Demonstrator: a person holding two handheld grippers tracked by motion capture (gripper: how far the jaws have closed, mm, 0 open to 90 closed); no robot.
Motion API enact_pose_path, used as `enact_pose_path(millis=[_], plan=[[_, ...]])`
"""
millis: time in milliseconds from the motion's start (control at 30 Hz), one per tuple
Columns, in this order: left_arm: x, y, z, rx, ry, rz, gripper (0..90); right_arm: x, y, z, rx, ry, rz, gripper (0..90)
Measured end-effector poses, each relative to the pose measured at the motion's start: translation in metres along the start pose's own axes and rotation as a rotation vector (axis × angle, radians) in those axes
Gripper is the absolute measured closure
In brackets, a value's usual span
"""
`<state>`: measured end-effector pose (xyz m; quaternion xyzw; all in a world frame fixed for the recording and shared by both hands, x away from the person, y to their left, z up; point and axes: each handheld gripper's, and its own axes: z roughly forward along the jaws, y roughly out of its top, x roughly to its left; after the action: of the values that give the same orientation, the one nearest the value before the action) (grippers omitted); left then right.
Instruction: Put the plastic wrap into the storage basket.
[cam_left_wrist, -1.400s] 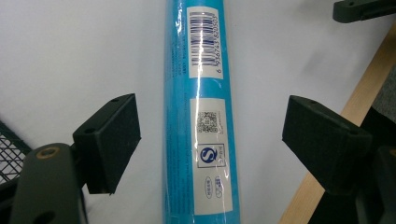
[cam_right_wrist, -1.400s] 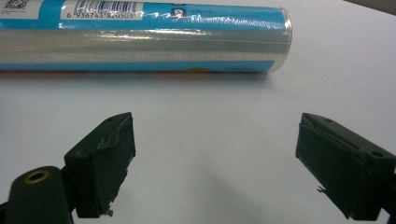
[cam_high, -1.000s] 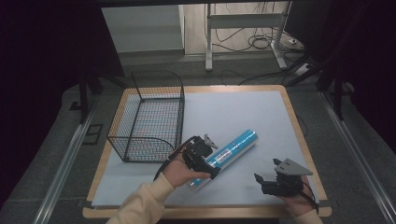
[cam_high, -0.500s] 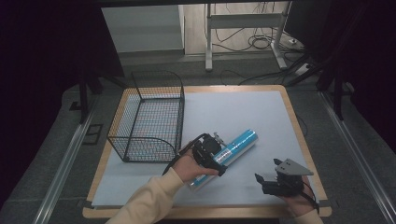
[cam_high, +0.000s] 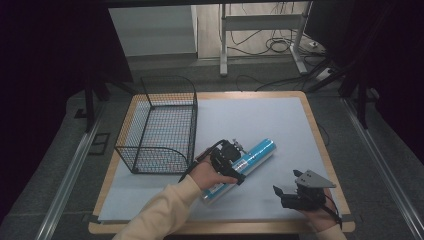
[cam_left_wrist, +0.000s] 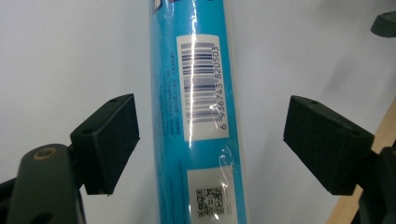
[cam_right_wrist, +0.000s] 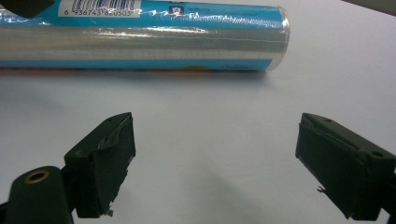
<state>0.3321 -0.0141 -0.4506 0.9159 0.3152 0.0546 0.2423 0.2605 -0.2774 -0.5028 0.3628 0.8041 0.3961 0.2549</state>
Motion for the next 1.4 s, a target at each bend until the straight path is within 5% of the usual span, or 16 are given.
enact_pose_path(millis=[600,1400], plan=[[-0.001,0.025,0.030,0.089,-0.001,0.021,17.9,-0.001,-0.001,0.000,0.003,0.000,0.000,12.4],[0.008,0.030,0.064,0.218,0.003,-0.007,25.2,-0.002,-0.002,0.001,0.010,0.001,-0.004,12.4]])
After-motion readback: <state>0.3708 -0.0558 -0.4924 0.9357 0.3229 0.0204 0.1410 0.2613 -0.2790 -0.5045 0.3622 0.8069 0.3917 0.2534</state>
